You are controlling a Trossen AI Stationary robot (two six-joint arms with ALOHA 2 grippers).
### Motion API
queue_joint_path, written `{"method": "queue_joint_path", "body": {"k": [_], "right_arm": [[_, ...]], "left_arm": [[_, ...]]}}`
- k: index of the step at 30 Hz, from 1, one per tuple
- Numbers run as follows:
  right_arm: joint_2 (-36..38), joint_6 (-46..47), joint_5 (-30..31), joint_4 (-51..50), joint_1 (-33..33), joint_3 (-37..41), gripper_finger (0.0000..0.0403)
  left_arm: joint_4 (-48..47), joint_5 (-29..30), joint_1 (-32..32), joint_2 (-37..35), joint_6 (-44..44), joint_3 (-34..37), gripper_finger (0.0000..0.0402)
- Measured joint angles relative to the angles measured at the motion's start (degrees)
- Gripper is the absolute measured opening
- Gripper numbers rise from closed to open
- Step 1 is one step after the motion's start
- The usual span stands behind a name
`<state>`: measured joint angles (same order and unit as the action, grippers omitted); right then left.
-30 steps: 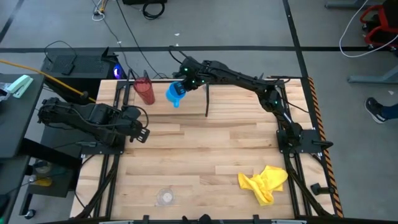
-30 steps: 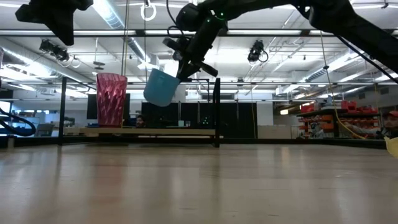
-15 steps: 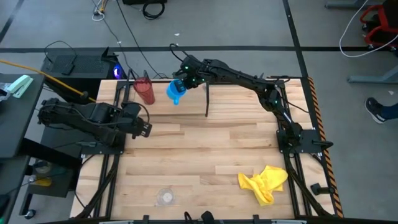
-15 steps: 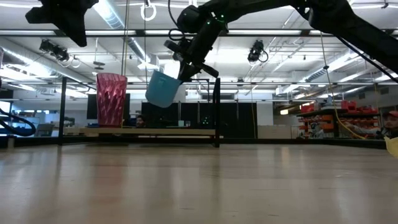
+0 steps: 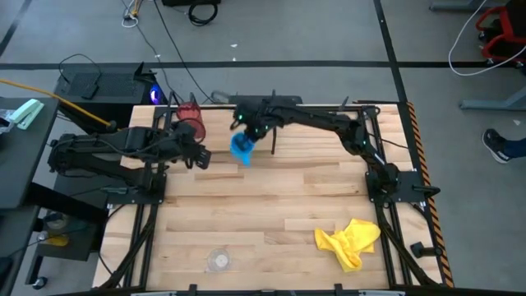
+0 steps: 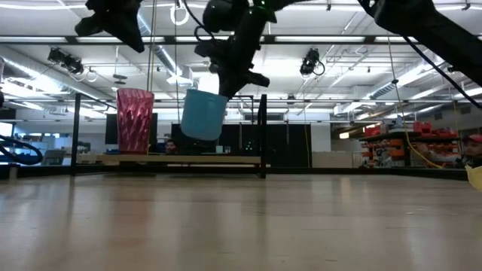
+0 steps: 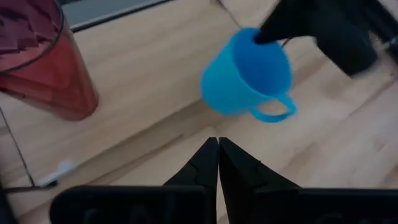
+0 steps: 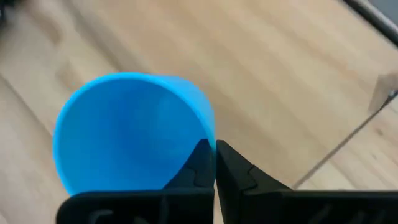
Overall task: Stack small to large cups/mugs on shelf
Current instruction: Put the blue mug on the shelf
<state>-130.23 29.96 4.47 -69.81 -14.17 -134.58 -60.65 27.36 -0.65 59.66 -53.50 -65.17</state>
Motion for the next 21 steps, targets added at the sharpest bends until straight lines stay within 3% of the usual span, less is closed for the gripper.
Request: {"method": "queue_joint_path", "body": {"k": [4,10,21], "right_arm": [[0.1,-0.2,0.6,-1.8,4.7,0.0,0.0002],[0.2,-1.0,0.6,0.5,11.0,0.0,0.0002],[-0.3,-1.4,0.8,5.8,11.3,2.7,0.0002]], "left_arm": [[-7.4,-2.9,-0.1,0.0,-1.8,0.0,0.0021],[-24.1,-4.4,-4.3,-1.0,-12.6,0.0,0.0008],[-27.8,-3.8,-11.7,-8.0,-24.2,0.0,0.0021]]}}
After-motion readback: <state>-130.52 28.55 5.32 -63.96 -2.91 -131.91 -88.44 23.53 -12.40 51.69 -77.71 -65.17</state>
